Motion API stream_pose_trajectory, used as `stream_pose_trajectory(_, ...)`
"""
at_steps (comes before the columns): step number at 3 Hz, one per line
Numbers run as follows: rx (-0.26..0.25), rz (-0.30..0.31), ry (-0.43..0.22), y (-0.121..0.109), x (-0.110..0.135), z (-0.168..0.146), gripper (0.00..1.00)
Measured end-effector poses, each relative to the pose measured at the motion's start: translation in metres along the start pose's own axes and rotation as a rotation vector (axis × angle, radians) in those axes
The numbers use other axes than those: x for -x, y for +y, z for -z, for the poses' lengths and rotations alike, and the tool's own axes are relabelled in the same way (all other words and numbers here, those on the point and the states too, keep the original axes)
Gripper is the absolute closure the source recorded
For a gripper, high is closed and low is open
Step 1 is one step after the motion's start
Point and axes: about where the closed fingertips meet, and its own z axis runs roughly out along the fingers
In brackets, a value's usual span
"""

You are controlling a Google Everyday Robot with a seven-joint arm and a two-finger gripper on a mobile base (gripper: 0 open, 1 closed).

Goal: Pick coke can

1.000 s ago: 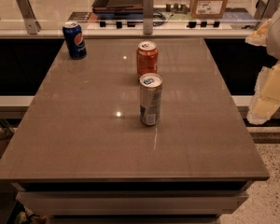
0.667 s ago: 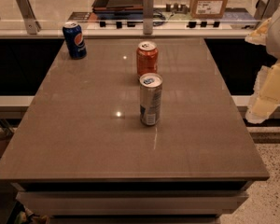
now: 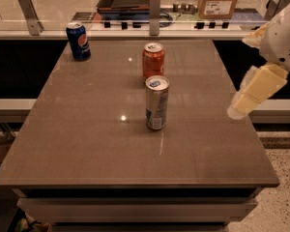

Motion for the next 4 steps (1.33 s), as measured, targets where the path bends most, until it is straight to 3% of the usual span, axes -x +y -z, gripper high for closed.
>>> stream_pose_trajectory(2,-0.038,-0.133,-0.255,-0.021,0.034,-0.045,0.00)
stream_pose_trajectory(4,-0.163,-0.210,-0.420,-0.041,0.052,-0.074,0.00)
